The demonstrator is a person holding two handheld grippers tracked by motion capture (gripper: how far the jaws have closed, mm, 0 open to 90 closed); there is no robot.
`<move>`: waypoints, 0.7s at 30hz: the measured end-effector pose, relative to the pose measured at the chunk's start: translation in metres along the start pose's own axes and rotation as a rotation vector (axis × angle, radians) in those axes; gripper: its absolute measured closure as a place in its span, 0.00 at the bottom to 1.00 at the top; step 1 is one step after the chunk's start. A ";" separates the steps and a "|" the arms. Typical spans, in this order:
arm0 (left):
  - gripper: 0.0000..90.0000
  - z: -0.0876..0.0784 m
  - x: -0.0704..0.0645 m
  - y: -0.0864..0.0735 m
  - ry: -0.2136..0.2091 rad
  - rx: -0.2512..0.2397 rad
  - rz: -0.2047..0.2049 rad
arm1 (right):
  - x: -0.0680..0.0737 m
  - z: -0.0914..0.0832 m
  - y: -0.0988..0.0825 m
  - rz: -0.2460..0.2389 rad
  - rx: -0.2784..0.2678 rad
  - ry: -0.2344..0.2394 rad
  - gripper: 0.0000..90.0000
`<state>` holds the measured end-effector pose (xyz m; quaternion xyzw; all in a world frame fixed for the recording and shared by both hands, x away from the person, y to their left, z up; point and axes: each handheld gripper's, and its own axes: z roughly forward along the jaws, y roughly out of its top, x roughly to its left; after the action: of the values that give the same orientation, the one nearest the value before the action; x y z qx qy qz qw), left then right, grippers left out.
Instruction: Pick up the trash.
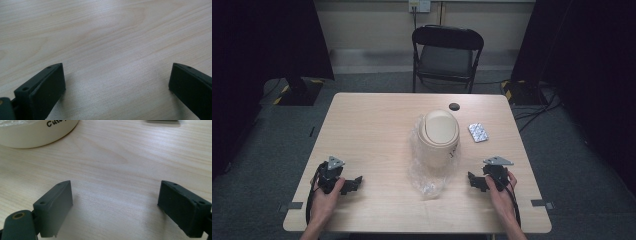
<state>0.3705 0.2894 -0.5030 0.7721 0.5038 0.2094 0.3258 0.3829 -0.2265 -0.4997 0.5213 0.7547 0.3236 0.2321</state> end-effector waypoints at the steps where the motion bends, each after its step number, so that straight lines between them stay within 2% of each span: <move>1: 0.00 0.000 0.000 0.000 0.001 0.000 0.000 | 0.000 0.000 0.000 -0.005 0.004 0.004 0.13; 4: 0.00 0.000 0.000 0.000 -0.001 -0.001 -0.003 | -0.001 -0.001 0.003 -0.018 0.024 0.024 0.16; 6: 0.00 0.000 0.000 0.000 0.000 0.000 0.000 | 0.000 -0.002 0.005 -0.024 0.028 0.067 0.17; 10: 0.00 0.000 0.000 0.000 0.000 -0.001 -0.003 | 0.004 -0.005 0.008 -0.041 0.041 0.109 0.18; 16: 0.00 0.000 0.000 0.000 -0.002 -0.001 -0.001 | 0.006 -0.017 0.018 -0.042 -0.015 0.154 0.18; 21: 0.00 0.000 0.000 0.000 -0.002 -0.001 -0.002 | 0.007 -0.024 0.027 -0.046 -0.037 0.188 0.17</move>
<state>0.3701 0.2892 -0.5031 0.7718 0.5040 0.2086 0.3267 0.3807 -0.2191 -0.4636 0.4667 0.7790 0.3793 0.1773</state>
